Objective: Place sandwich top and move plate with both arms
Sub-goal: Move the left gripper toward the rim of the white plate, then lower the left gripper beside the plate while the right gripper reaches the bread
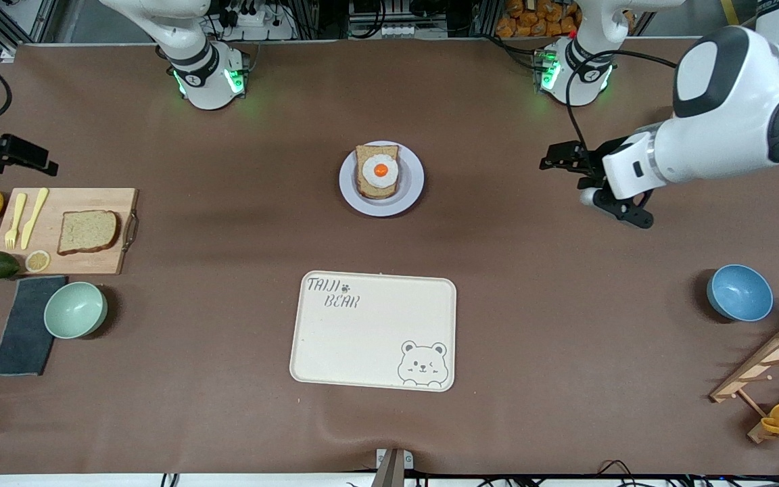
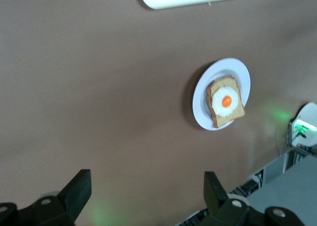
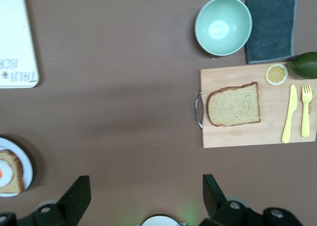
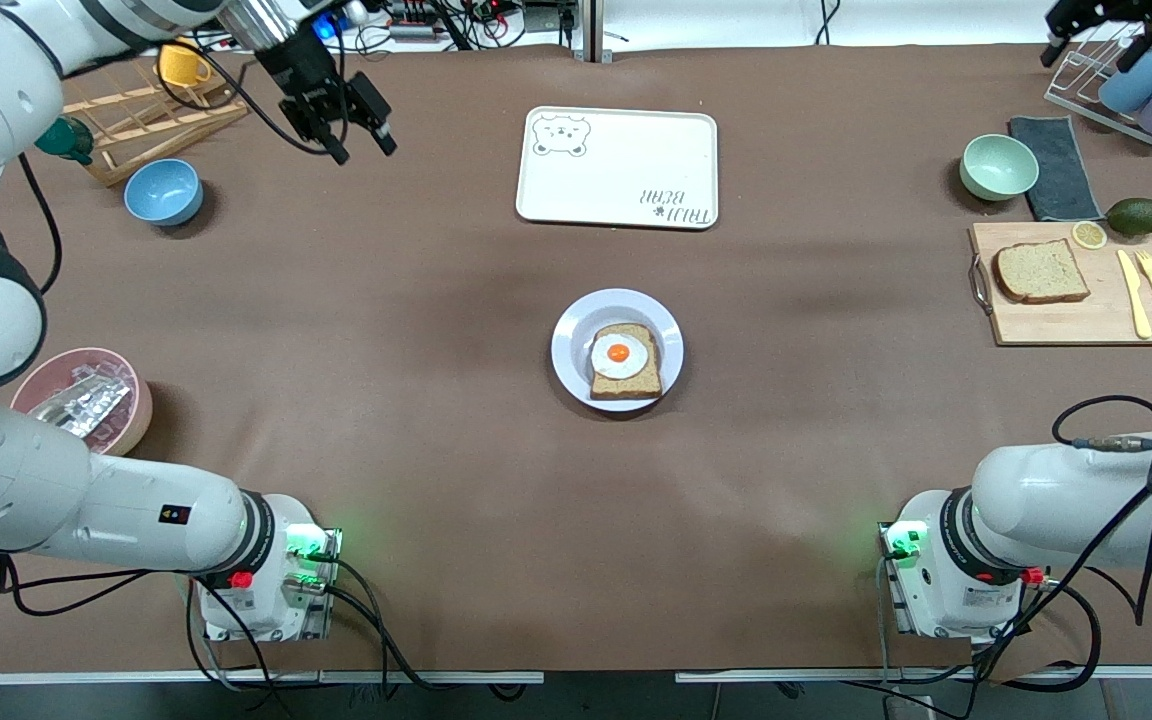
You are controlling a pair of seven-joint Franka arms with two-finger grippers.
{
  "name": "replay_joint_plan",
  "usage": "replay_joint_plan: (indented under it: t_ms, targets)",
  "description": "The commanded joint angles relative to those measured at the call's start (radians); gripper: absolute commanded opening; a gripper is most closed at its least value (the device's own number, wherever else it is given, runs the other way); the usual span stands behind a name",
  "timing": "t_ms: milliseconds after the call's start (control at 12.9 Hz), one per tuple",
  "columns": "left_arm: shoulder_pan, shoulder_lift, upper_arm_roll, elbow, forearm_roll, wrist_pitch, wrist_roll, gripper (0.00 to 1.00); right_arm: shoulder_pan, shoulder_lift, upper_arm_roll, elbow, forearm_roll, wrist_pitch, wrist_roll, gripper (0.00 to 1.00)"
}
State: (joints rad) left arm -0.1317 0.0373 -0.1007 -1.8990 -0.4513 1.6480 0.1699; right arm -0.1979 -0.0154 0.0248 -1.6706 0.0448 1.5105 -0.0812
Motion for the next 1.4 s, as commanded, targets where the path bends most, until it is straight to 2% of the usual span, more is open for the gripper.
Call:
replay_joint_plan:
  t_ms: [0,233,543,776,1008,1318]
  targets:
    - [0.001,-0.028,-0.027,-0.072,-0.049,0.021,0.061,1.00,-0.084,0.000,0.014,-0.087,0.014,0.074,-0.066,1.00]
    - [0.000,-0.027,-0.033,-0.141,-0.098,0.045,0.121,1.00,-0.188,0.078,0.012,-0.095,0.065,0.083,-0.185,1.00]
    - [-0.002,-0.014,-0.060,-0.225,-0.174,0.099,0.206,1.00,-0.306,0.210,0.012,-0.097,0.073,0.155,-0.349,1.00]
    - [-0.002,0.002,-0.103,-0.262,-0.184,0.147,0.207,1.00,-0.386,0.307,0.012,-0.097,0.073,0.200,-0.422,1.00]
    - [-0.002,0.010,-0.135,-0.298,-0.214,0.197,0.226,1.00,-0.425,0.379,0.012,-0.097,0.073,0.264,-0.503,1.00]
    - [-0.003,0.021,-0.152,-0.345,-0.251,0.254,0.273,1.00,-0.466,0.483,0.012,-0.095,0.072,0.350,-0.610,0.92]
